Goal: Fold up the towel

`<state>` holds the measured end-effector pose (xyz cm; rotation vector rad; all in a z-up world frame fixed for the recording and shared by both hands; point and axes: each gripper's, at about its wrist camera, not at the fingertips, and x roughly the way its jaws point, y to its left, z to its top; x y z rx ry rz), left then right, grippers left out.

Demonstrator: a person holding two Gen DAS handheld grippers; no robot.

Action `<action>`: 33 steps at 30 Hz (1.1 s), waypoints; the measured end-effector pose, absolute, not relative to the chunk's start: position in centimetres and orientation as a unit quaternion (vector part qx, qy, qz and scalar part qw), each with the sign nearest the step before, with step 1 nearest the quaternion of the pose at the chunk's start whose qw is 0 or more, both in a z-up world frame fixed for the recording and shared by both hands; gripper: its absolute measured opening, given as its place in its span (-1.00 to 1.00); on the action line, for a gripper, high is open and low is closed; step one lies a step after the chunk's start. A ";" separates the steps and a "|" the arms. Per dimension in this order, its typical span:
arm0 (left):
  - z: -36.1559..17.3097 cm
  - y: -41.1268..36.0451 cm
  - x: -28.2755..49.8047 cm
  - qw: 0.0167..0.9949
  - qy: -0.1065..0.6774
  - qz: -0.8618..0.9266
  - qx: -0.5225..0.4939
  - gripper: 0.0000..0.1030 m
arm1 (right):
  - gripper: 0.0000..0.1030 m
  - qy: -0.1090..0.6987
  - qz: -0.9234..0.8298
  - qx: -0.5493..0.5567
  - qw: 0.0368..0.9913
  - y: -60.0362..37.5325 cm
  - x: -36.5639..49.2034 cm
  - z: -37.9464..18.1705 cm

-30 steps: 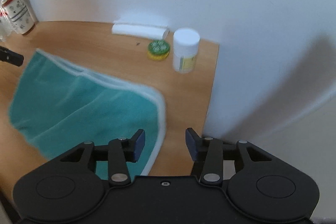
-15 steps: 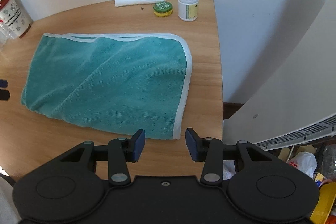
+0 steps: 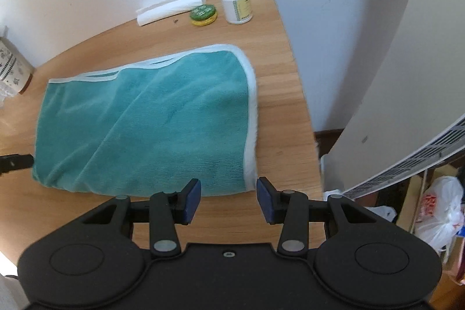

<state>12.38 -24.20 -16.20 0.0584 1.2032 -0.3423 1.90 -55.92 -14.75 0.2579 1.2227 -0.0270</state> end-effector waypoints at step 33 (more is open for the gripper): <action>-16.2 -24.3 11.9 0.795 0.580 -0.175 -0.009 -0.77 | -0.81 0.584 0.037 0.104 0.804 -56.5 4.7 -15.7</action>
